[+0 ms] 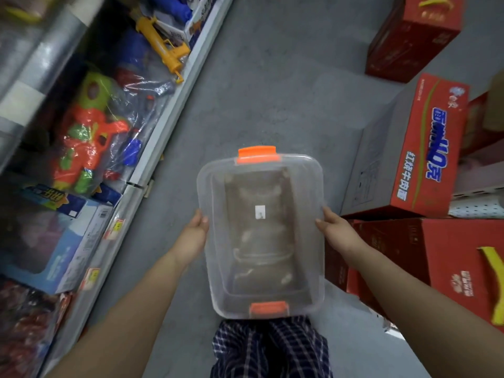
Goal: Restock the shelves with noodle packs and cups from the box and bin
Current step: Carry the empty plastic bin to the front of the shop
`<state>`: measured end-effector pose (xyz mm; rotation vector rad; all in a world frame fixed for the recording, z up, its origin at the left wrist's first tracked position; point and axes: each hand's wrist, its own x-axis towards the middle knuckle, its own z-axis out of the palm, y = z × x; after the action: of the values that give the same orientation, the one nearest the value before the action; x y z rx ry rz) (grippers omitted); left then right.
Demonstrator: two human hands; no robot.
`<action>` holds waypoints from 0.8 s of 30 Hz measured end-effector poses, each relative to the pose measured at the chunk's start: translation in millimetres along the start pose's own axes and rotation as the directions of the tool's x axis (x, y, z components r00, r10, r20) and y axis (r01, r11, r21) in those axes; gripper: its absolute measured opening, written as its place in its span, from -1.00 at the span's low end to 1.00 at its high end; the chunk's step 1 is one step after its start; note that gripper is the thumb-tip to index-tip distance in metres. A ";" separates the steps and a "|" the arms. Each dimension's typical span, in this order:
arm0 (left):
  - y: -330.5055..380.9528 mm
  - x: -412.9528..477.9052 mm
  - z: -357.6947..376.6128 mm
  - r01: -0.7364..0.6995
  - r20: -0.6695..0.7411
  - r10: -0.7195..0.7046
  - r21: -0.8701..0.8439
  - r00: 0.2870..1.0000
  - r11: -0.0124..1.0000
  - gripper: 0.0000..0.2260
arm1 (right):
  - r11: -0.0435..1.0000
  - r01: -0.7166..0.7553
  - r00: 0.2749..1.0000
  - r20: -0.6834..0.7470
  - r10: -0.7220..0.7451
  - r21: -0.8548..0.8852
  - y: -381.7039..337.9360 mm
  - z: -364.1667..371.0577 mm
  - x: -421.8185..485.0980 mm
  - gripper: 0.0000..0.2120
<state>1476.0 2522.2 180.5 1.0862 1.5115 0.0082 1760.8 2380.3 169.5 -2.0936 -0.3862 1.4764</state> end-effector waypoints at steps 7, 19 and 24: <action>73.0 -79.9 -38.1 -0.017 0.036 0.018 -0.028 0.999 0.999 -0.65 | 0.996 0.012 1.000 -0.012 -0.011 0.083 -78.2 -27.9 -76.3 -0.57; 210.6 -244.5 -111.4 -0.202 -0.107 0.187 -0.152 0.977 0.968 -0.69 | 0.920 0.391 0.919 -0.036 -0.392 -0.035 -219.7 -100.9 -231.5 -0.64; 294.3 -299.4 -129.7 -0.165 -0.059 0.154 -0.316 0.986 0.934 -0.92 | 0.915 0.392 0.918 -0.106 -0.382 0.093 -275.3 -152.0 -287.8 -0.80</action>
<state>1507.4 2575.7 615.5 0.9447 1.3884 0.3755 1820.2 2413.2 590.4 -1.8513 -0.6300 1.1438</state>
